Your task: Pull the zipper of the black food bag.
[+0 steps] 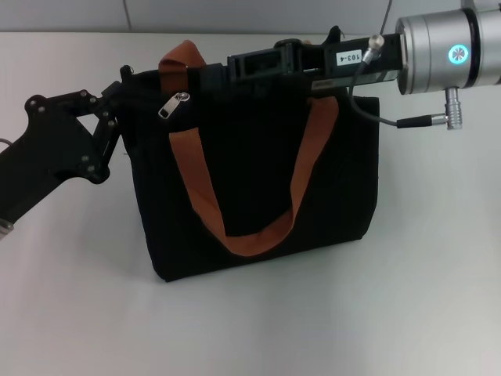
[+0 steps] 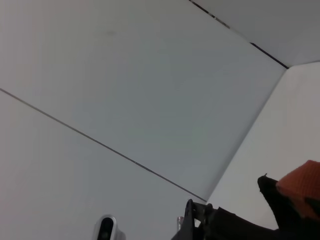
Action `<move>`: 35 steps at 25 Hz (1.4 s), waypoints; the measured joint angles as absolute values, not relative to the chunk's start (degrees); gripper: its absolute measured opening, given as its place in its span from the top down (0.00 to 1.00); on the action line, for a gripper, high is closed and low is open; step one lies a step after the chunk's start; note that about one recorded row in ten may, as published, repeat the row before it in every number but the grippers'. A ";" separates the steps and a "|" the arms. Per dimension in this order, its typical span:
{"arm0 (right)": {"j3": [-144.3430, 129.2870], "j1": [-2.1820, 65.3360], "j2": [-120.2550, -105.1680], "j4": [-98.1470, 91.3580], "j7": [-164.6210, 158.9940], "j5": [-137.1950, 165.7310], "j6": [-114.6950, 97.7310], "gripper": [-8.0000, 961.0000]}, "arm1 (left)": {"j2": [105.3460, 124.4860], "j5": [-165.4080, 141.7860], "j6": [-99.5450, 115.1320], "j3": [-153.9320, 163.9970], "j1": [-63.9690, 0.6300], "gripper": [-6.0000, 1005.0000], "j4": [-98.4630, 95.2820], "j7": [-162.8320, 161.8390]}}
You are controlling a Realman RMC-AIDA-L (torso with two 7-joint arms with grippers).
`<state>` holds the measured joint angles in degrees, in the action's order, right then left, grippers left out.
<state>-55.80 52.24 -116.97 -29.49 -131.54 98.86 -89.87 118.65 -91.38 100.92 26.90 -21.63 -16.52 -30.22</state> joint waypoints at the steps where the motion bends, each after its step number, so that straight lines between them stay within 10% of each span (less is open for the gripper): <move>1: -55.81 52.50 -116.97 -29.50 -131.86 99.26 -89.67 0.50 | 118.65 -91.38 100.94 26.89 -21.65 0.97 -16.50 -30.21; 35: -61.00 58.40 -119.00 -31.04 -136.89 105.77 -79.98 0.53 | 118.83 -90.88 101.92 26.89 -24.36 0.97 -14.85 -29.26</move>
